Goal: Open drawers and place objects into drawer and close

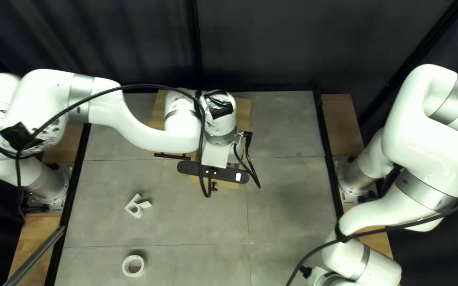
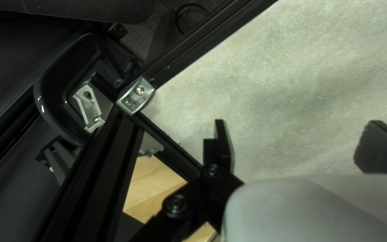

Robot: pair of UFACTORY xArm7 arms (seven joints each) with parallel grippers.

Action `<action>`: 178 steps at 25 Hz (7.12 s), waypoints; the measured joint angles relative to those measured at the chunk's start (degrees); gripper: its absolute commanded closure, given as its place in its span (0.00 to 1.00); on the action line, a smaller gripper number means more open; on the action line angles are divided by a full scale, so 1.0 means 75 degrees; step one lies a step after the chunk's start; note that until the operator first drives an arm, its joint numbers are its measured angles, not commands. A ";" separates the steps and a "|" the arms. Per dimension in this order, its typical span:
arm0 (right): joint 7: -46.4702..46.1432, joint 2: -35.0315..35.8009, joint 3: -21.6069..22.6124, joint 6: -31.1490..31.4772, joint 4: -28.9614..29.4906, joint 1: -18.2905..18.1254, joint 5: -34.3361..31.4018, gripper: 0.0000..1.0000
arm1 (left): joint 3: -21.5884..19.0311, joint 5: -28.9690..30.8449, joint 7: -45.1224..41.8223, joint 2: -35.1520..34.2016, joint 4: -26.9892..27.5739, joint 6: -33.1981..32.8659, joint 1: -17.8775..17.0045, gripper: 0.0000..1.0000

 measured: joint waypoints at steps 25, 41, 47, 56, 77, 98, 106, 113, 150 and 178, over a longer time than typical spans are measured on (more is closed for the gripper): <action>0.0000 0.0000 0.0000 0.0000 0.0000 0.0000 0.0000 0.00 | -0.0979 0.1270 -0.0853 -0.3178 -0.4558 -0.1596 -0.1680 0.00; 0.0000 0.0000 0.0000 0.0000 0.0000 0.0000 0.0000 0.00 | -0.0868 0.0590 0.0776 -0.4440 -0.7242 -0.2542 -0.1743 0.00; 0.0000 0.0000 0.0000 0.0000 0.0000 0.0000 0.0000 0.00 | -0.0803 0.0725 0.1047 -0.4569 -0.8065 -0.3074 -0.1705 0.00; 0.0000 0.0000 0.0000 0.0000 0.0000 0.0000 0.0000 0.00 | -0.0671 0.0755 0.1165 -0.4858 -0.9125 -0.3755 -0.1607 0.00; 0.0000 0.0000 0.0000 0.0000 0.0000 0.0000 0.0000 0.00 | -0.0390 0.0463 0.1523 -0.4479 -0.9904 -0.5180 -0.1528 0.00; 0.0000 0.0000 0.0000 0.0000 0.0000 0.0000 0.0000 0.00 | -0.0498 0.0047 0.1418 -0.4044 -0.9819 -0.5639 -0.1754 1.00; 0.0000 0.0000 0.0000 0.0000 0.0000 0.0000 0.0000 0.00 | -0.0609 0.0386 0.0723 -0.5040 -0.8972 -0.3755 -0.1528 1.00; 0.0000 0.0000 0.0000 0.0000 0.0000 0.0000 0.0000 0.00 | -0.0682 0.0507 -0.0341 -0.5566 -0.7157 -0.1958 -0.1166 1.00; 0.0000 0.0000 0.0000 0.0000 0.0000 0.0000 0.0000 0.00 | 0.0768 -0.2109 0.1158 -0.2846 -0.4145 -0.2273 -0.0348 1.00; 0.0000 0.0000 0.0000 0.0000 0.0000 0.0000 0.0000 0.00 | 0.0868 -0.2854 0.1921 -0.1869 -0.3179 -0.1644 -0.0057 1.00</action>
